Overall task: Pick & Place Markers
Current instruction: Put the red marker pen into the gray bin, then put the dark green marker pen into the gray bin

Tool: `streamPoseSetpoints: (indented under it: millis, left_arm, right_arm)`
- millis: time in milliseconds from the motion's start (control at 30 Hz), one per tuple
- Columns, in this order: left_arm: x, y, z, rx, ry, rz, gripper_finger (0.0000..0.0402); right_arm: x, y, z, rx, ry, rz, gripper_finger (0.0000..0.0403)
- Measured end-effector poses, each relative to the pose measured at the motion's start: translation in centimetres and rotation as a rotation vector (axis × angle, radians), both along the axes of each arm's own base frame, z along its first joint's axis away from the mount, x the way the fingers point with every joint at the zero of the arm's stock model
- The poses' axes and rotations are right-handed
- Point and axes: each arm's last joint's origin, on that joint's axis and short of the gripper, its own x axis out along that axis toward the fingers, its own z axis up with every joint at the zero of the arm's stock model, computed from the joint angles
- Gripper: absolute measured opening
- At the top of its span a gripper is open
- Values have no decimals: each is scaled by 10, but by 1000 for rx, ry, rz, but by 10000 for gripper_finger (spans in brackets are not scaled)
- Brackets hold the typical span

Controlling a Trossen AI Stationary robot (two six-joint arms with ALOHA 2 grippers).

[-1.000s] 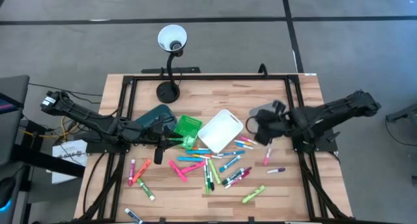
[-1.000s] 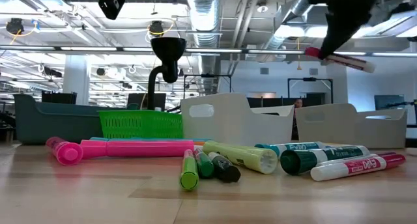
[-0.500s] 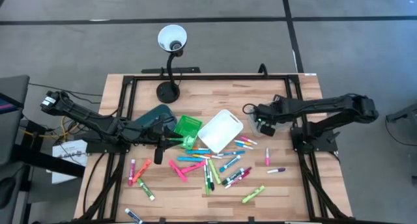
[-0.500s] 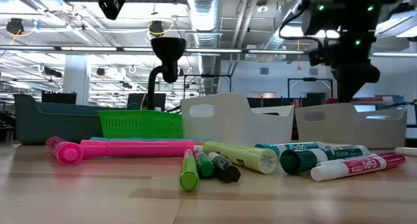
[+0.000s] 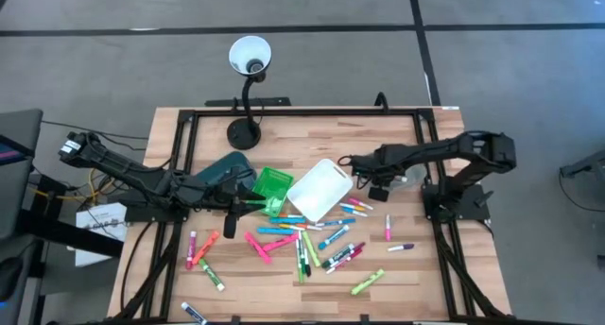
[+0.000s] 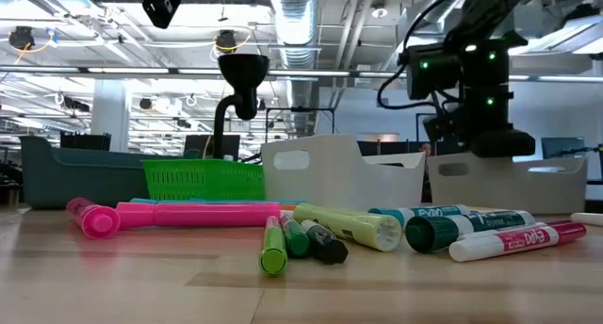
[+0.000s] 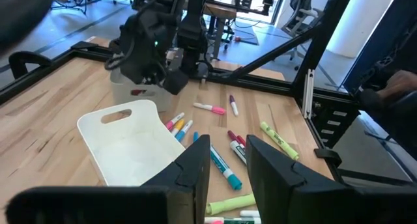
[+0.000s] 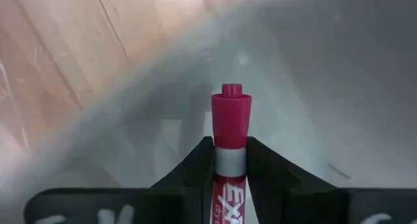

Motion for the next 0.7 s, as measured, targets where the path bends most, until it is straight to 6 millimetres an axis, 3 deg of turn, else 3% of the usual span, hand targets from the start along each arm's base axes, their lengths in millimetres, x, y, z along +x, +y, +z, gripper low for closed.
streamPoseSetpoints:
  millis: [133, 267, 467, 700]
  left_arm:
    - [0, 0, 0, 0, 0, 0, 95]
    - [0, 0, -3, 3, 8, 0, 95]
    - [0, 0, -4, 4, 10, 0, 95]
    - [0, 0, -4, 3, 9, 0, 95]
  right_arm:
    - [1, -1, -6, 1, 39, 0, 107]
    - [3, -3, 0, -29, 55, -2, 156]
    - [14, 3, 28, -24, 30, 4, 199]
    - [28, 25, 70, -31, -24, 21, 200]
